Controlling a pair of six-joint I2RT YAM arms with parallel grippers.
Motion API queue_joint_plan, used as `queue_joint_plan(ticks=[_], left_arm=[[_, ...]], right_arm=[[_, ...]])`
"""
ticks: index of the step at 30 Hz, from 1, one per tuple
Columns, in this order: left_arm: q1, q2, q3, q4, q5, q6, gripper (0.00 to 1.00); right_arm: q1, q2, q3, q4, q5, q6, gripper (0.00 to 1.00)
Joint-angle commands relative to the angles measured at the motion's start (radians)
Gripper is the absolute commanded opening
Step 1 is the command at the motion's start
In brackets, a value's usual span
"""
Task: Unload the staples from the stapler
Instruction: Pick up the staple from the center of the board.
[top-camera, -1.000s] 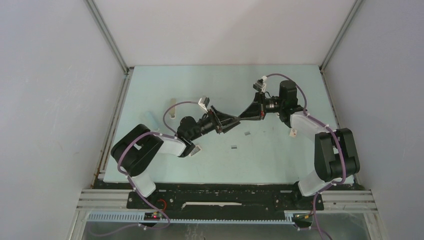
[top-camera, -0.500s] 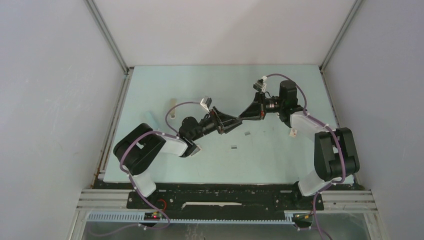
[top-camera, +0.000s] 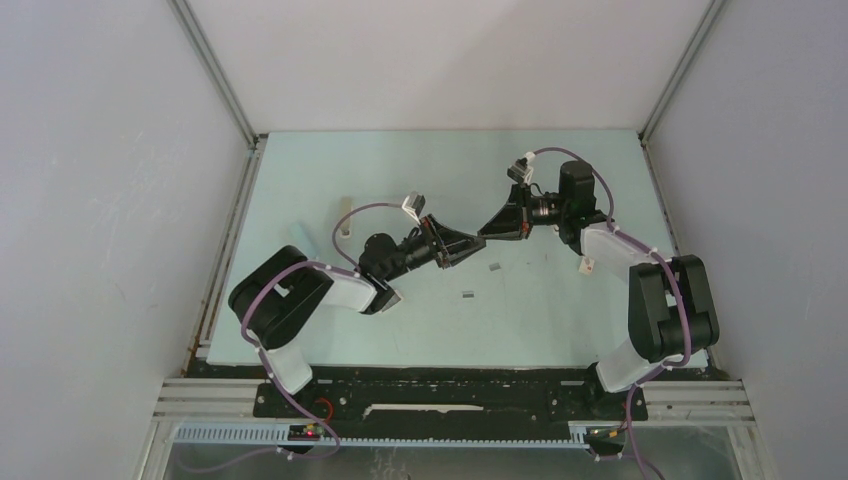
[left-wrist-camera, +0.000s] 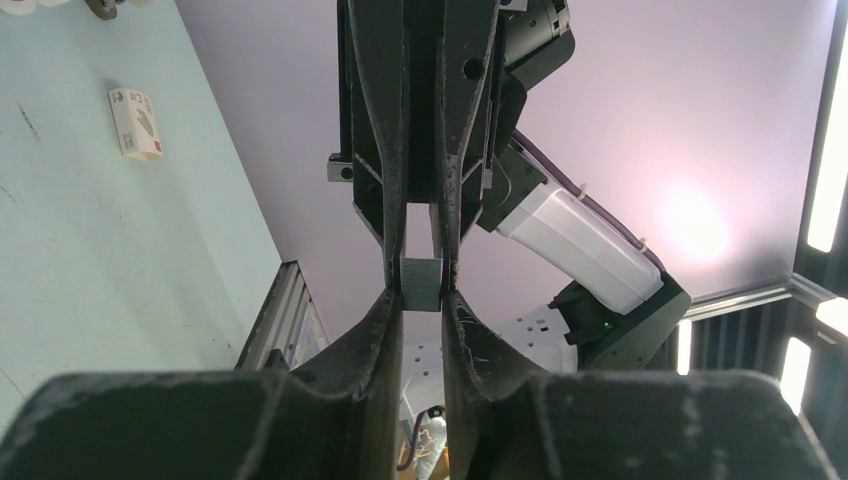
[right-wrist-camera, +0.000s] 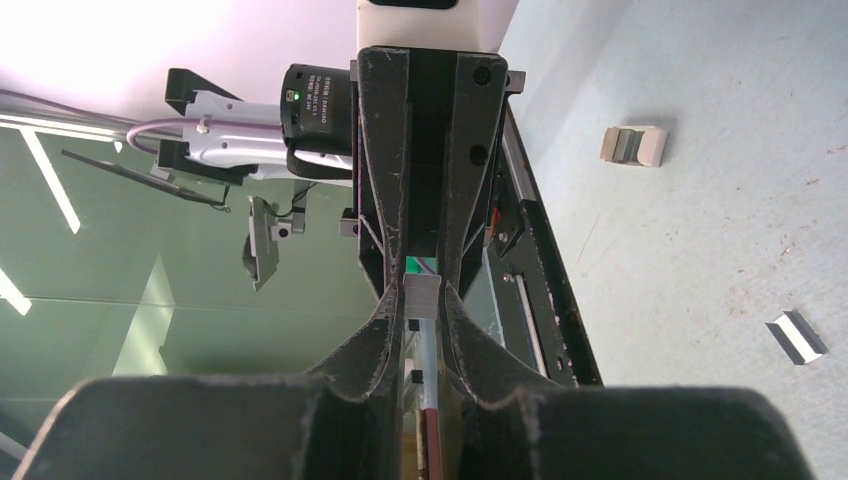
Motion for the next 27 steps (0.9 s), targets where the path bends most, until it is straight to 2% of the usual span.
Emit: queue_joint_plan(ticks=[1,7,13,20,27], left_arm=[[-0.007,0.005,0.039,0.043,0.008,-0.004,0.21],[-0.007,0.003,0.034,0.047,0.009,-0.003,0.16],[-0.007,0.001,0.027,0.048,0.013,-0.003,0.15],[-0.006,0.004,0.027,0.050,0.018,-0.004,0.14],[-0.007,0.013,0.028,0.050,0.027,-0.012,0.14]], right_arm=[[0.008,-0.010,-0.005,0.010,-0.013,-0.004,0.20],[0.006,-0.011,-0.005,0.023,-0.017,0.001,0.26],[-0.001,-0.015,-0.005,0.049,-0.022,0.022,0.39],[-0.009,-0.022,-0.005,0.066,-0.023,0.037,0.45],[-0.013,-0.016,-0.005,0.077,-0.015,0.044,0.45]])
